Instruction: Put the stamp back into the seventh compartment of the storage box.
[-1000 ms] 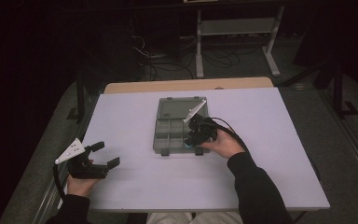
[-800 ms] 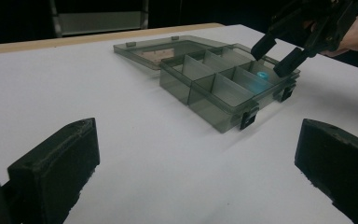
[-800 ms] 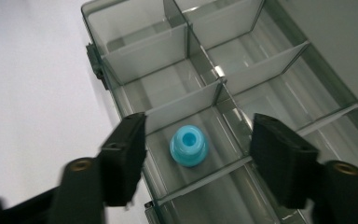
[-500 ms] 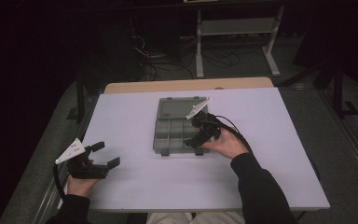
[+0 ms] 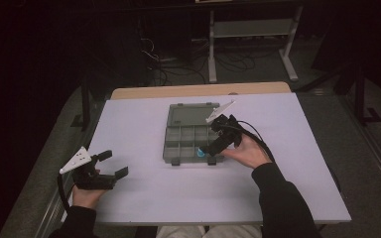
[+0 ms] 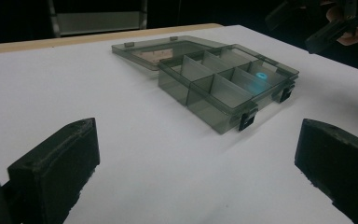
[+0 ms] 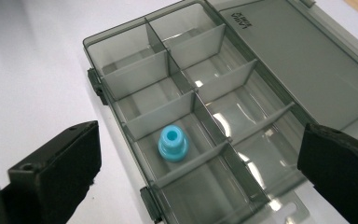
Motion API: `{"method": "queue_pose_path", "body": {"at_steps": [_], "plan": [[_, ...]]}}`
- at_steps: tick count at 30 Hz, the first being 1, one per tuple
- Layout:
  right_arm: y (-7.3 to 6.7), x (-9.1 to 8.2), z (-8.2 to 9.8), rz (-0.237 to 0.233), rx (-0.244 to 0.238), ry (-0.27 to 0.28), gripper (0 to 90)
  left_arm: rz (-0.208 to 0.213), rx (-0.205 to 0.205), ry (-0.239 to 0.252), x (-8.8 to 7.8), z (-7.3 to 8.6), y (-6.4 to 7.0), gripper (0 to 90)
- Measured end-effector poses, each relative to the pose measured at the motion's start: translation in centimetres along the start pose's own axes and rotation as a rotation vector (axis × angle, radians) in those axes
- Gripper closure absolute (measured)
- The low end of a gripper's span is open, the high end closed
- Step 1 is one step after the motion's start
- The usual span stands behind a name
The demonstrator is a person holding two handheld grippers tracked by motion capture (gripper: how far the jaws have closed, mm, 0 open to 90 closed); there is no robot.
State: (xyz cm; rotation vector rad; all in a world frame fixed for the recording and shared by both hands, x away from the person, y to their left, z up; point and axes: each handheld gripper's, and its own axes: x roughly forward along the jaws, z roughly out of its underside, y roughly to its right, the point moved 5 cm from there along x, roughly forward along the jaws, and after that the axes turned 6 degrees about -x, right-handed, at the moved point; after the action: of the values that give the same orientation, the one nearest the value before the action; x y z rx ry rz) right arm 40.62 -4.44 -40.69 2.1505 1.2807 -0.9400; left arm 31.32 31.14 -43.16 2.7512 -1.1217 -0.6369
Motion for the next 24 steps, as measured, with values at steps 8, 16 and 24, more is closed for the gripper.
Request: {"method": "queue_pose_path", "body": {"at_steps": [8,16,24], "plan": [[0.4,-0.9,1.4,0.014,0.03,0.008,0.0,0.004,0.0,-0.005,0.3,0.0,0.0,0.0],[0.6,-1.6,2.5,0.009,0.064,0.041,0.0,-0.002,-0.002,-0.005,0.2,0.0,0.0,0.0],[0.5,-2.3,3.1,0.012,0.07,0.064,0.0,-0.004,-0.008,-0.008,0.1,0.1,0.0,0.0]]}}
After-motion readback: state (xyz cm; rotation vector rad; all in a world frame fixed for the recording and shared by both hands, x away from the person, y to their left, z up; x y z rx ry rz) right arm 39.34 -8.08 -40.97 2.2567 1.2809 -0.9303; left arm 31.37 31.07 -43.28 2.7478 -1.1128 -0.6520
